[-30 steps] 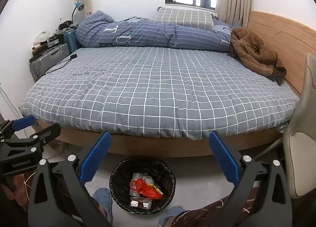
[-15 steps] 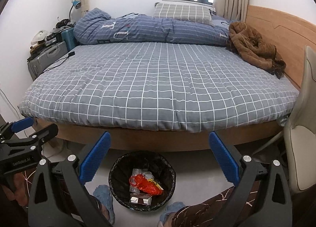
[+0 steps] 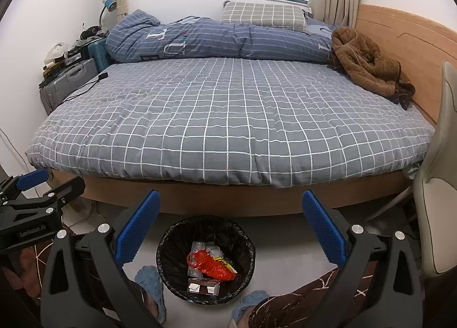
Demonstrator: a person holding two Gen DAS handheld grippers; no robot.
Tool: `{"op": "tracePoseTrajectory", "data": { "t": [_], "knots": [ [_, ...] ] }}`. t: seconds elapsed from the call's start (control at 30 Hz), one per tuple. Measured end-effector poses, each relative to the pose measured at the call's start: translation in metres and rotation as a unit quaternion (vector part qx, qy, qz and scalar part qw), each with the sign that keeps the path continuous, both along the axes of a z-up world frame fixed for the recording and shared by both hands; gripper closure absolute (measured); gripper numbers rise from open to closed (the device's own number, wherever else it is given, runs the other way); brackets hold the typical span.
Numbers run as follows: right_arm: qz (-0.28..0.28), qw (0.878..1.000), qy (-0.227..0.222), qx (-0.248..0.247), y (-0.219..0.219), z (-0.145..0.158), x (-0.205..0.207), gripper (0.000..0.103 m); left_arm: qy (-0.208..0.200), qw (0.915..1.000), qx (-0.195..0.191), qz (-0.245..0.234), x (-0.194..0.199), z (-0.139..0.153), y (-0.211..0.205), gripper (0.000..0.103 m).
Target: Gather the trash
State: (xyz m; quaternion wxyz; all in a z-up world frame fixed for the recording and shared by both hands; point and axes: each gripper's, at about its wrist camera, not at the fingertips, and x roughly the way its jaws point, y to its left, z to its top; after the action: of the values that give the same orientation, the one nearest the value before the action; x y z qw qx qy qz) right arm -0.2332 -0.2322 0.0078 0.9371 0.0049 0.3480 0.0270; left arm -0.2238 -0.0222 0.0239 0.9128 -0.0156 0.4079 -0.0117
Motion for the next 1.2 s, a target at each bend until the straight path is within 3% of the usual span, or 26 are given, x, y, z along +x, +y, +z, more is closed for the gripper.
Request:
{"op": "tracePoseTrajectory", "data": {
  "t": [1.2],
  "knots": [
    [0.001, 1.0, 0.003, 0.0, 0.0013, -0.0012, 0.0016, 0.007, 0.003, 0.9999, 0.014, -0.005, 0.0008, -0.0038, -0.0054, 0.006]
  ]
}}
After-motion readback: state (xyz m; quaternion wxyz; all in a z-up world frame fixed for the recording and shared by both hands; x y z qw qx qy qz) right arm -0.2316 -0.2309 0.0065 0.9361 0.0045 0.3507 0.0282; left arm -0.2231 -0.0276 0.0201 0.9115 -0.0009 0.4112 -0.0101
